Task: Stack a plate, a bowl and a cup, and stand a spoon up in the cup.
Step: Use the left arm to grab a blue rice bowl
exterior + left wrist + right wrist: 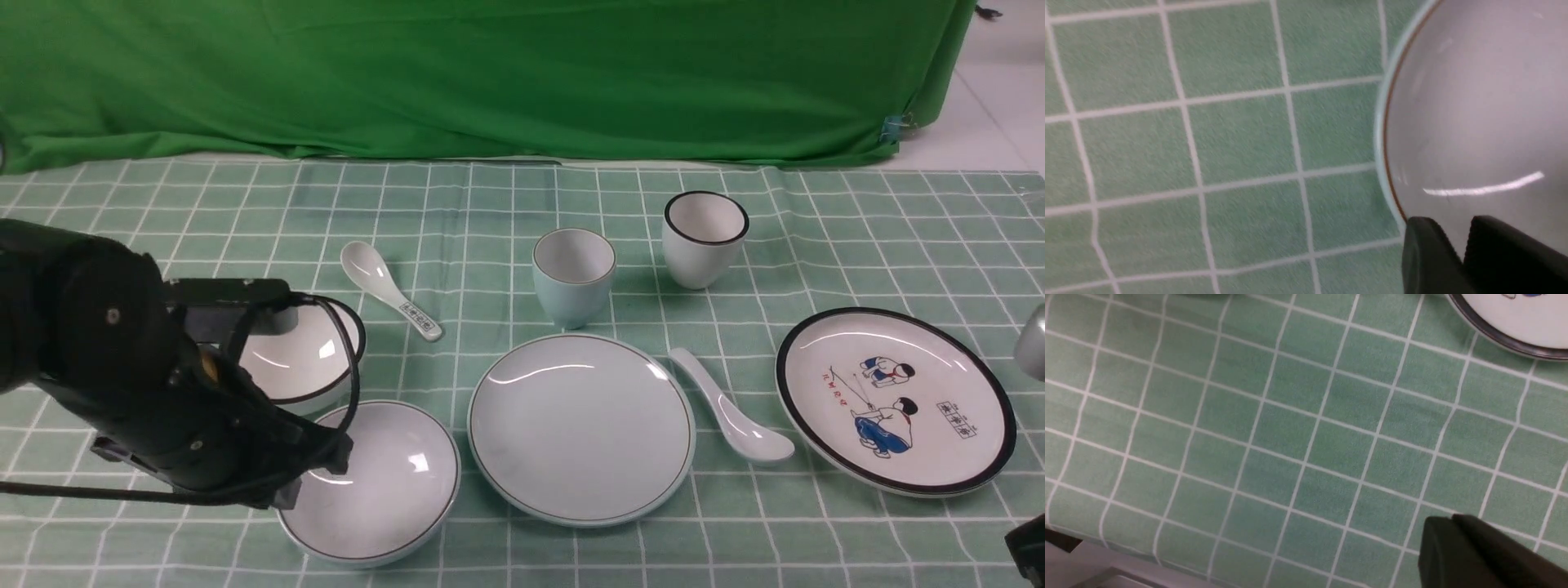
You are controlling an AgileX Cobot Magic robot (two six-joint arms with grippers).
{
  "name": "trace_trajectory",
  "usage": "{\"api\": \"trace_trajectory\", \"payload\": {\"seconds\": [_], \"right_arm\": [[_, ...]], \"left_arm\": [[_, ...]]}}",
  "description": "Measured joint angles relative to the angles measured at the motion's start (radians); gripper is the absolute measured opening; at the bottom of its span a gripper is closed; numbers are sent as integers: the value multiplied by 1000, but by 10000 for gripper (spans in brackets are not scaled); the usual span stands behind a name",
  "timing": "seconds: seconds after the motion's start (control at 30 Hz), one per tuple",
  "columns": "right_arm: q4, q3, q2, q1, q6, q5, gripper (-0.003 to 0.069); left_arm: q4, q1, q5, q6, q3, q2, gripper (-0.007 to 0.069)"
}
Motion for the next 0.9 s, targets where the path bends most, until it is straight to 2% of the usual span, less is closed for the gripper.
{"api": "trace_trajectory", "payload": {"seconds": [0.07,0.2,0.33,0.4,0.5,0.53,0.57,0.6,0.63,0.67,0.7,0.77,0.9], "right_arm": [[0,0,4,0,0,-22,72],[0,0,5,0,-1,-43,85],[0,0,5,0,-1,-60,87],[0,0,5,0,-2,-63,88],[0,0,5,0,-6,-63,88],[0,0,5,0,-7,-63,88],[0,0,5,0,-8,-63,88],[0,0,5,0,-8,-63,88],[-1,0,5,0,-9,-64,90],[-1,0,5,0,-9,-66,90],[-1,0,5,0,-9,-66,90],[-1,0,5,0,-9,-67,90],[-1,0,5,0,-9,-68,94]], "left_arm": [[55,0,-36,-53,0,22,269],[73,0,-93,-98,0,69,438],[73,0,-137,-104,0,119,515],[73,0,-147,-104,0,141,513],[73,0,-159,-104,0,169,458],[73,0,-159,-104,0,177,414],[73,0,-159,-105,0,184,319],[73,0,-159,-105,0,185,291],[73,0,-153,-106,-1,186,184],[71,0,-140,-105,-8,183,116],[66,0,-122,-109,-17,178,81],[60,0,-75,-106,-49,150,36],[37,0,8,-61,-106,84,22]]}}
